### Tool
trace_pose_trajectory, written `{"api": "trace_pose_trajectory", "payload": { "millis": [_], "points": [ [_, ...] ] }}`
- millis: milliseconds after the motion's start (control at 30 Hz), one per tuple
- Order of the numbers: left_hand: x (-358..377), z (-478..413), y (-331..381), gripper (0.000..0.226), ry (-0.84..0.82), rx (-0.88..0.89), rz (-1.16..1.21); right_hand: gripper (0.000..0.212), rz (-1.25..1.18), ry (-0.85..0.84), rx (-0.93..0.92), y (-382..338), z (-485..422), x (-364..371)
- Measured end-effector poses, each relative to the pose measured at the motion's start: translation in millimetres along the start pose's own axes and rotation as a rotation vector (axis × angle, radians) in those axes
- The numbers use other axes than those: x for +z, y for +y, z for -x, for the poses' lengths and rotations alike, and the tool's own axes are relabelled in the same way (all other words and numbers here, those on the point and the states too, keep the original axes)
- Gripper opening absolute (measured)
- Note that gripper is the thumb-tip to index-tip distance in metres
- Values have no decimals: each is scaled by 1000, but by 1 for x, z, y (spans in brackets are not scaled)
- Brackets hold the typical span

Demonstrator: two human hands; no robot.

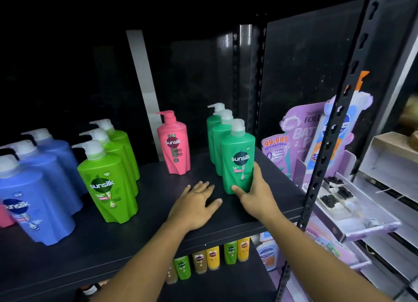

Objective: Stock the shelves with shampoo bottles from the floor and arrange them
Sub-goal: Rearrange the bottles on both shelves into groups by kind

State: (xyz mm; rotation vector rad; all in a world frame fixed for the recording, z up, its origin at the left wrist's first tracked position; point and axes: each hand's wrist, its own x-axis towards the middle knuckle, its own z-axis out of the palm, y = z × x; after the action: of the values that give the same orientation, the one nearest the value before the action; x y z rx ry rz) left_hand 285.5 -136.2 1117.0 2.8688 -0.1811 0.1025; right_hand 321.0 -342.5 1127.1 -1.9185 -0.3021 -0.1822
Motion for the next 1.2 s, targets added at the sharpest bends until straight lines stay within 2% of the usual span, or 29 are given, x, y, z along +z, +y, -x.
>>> {"api": "trace_pose_trajectory", "payload": {
  "millis": [133,333,667,800,900,967,1033,1200],
  "points": [
    [-1,2,-1,70,31,-36,39,75,123,75,-70,8,1,4],
    [0,3,-1,69,42,-48,51,83,182,120,-31,13,-4,10],
    [-2,5,1,69,42,-61,50,67,199,132,-46,11,-1,9],
    [-4,7,1,66,58,-63,53,67,209,265,-81,10,3,11],
    [-4,9,1,61,81,-73,60,50,268,323,-135,10,10,13],
    [-6,12,0,57,94,-77,72,35,374,256,-212,10,14,15],
    [-8,16,-3,53,87,-72,94,22,449,121,-280,9,16,15],
    [-10,43,-21,56,20,-53,142,40,579,-205,-428,14,15,8]
  ]
}}
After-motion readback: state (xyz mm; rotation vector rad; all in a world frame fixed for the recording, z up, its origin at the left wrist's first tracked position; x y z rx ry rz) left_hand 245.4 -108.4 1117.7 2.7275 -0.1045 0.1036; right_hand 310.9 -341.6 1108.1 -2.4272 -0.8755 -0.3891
